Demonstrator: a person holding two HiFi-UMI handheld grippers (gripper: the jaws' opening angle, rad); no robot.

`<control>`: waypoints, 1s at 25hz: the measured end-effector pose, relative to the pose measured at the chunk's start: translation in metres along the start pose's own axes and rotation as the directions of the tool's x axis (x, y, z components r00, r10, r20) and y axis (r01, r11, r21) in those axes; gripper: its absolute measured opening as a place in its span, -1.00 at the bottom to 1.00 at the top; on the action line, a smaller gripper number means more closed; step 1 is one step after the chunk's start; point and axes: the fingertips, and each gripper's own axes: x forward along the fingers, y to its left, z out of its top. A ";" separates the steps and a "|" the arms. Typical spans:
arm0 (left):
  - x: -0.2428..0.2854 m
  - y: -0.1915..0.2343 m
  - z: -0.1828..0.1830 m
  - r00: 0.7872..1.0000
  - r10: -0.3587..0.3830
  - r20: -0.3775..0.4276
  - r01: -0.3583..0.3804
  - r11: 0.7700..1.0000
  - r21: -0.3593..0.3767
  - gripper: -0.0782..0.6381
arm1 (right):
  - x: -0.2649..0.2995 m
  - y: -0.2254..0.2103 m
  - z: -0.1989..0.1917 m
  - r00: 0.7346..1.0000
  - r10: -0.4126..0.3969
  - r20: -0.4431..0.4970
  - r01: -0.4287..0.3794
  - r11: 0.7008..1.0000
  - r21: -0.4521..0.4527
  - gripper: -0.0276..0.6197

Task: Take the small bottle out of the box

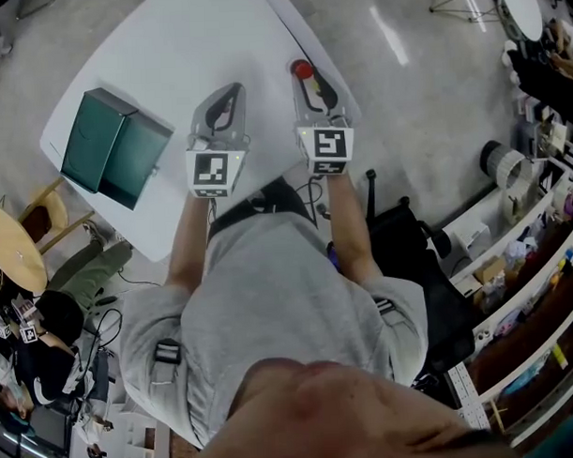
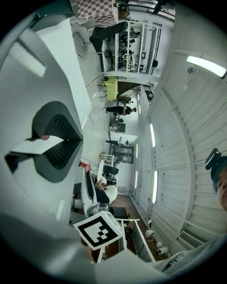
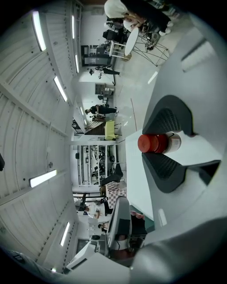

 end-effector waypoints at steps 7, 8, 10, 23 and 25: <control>0.018 0.008 -0.017 0.999 0.006 -0.036 -0.007 1.000 -0.021 -0.75 | 0.027 -0.005 -0.011 1.000 0.021 -0.020 -0.021 1.000 -0.010 -0.52; 0.020 0.010 -0.018 0.999 0.006 -0.038 -0.007 1.000 -0.020 -0.75 | 0.031 -0.006 -0.012 1.000 0.021 -0.022 -0.022 1.000 -0.013 -0.52; 0.024 0.011 -0.021 0.999 0.007 -0.042 -0.008 1.000 -0.015 -0.75 | 0.036 -0.006 -0.015 0.999 0.025 -0.027 -0.025 1.000 -0.013 -0.52; 0.027 0.004 -0.023 0.999 0.019 -0.051 -0.020 1.000 -0.017 -0.75 | 0.041 -0.010 -0.023 0.999 0.036 -0.036 -0.036 0.999 0.000 -0.50; 0.026 0.002 -0.022 0.998 0.021 -0.051 -0.022 1.000 -0.013 -0.75 | 0.041 -0.011 -0.022 0.999 0.038 -0.033 -0.038 0.999 0.005 -0.50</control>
